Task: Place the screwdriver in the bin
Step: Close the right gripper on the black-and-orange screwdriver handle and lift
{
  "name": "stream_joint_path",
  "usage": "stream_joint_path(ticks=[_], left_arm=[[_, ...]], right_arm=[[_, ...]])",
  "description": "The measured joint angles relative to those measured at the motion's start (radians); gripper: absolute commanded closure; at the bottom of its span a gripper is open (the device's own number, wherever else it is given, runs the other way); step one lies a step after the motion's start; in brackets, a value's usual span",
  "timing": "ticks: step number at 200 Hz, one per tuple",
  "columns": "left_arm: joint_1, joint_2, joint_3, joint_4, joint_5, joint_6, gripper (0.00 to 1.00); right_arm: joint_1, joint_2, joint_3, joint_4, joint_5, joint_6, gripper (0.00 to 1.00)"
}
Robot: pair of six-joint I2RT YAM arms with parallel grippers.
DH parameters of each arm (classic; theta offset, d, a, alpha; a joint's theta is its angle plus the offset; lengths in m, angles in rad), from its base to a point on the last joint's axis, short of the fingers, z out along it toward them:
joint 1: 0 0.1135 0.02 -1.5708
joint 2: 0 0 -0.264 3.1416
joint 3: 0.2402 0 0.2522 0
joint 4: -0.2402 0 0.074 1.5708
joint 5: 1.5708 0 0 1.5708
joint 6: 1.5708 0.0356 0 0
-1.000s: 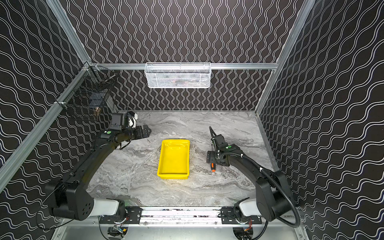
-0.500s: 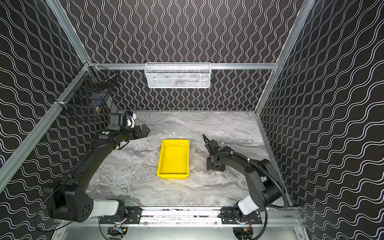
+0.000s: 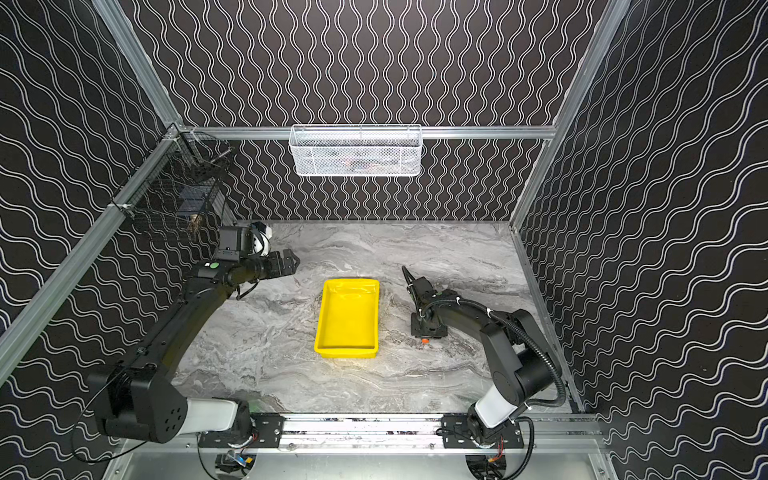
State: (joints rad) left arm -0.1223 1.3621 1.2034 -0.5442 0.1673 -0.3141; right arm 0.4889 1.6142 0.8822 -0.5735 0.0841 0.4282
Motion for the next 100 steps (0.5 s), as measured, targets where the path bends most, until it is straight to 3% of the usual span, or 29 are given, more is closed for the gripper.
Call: stream_joint_path(ticks=[39, 100], left_arm=[[0.005, 0.006, 0.0, 0.0, 0.004, 0.0, 0.01], [0.009, 0.006, 0.0, 0.0, 0.004, 0.0, 0.01]], right_arm=[[0.0, -0.003, 0.016, -0.011, 0.005, -0.008, 0.92], [0.021, -0.108, 0.151, -0.086, 0.005, -0.053, 0.93]])
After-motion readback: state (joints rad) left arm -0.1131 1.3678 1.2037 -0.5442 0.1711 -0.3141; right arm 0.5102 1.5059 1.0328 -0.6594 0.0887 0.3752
